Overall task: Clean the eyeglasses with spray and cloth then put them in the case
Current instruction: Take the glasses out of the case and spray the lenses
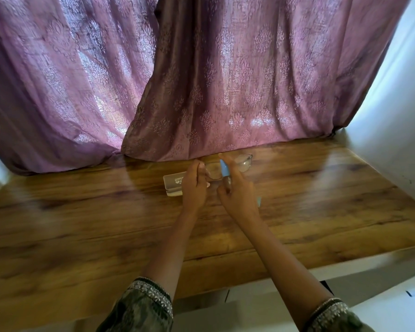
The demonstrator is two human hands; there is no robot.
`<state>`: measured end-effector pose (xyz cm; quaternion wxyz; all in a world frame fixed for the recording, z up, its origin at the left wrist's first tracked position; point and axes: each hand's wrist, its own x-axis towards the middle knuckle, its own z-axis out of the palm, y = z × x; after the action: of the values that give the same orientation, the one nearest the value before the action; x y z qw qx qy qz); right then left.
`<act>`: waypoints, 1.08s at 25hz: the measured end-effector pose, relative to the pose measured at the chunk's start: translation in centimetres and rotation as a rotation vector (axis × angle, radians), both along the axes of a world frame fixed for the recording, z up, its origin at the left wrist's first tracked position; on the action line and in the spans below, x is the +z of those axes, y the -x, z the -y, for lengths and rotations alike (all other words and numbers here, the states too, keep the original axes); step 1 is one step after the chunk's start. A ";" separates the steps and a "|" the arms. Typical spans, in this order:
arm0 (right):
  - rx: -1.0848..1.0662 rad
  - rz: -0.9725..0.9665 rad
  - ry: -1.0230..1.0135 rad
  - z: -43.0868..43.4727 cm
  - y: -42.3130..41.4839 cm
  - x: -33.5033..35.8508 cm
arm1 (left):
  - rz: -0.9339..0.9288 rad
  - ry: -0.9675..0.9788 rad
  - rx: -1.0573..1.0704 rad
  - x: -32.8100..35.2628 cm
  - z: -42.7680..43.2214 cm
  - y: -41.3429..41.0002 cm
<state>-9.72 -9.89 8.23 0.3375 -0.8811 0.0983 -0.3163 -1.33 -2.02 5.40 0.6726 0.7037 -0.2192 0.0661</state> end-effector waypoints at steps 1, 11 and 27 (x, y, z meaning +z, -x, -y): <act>-0.001 -0.017 0.000 0.0 0.1 0.0 | 0.001 0.002 0.003 0.0 0.0 0.0; 0.009 -0.037 0.035 0.1 0.6 -1.1 | -0.022 -0.014 -0.016 -0.3 0.1 0.2; -0.171 -0.022 -0.018 4.6 1.7 -0.8 | -0.065 0.012 -0.032 1.2 -0.3 1.0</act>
<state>-11.43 -14.44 7.47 0.3163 -0.8697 0.1799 -0.3335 -2.32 -1.77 6.64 0.6846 0.6977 -0.2082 0.0338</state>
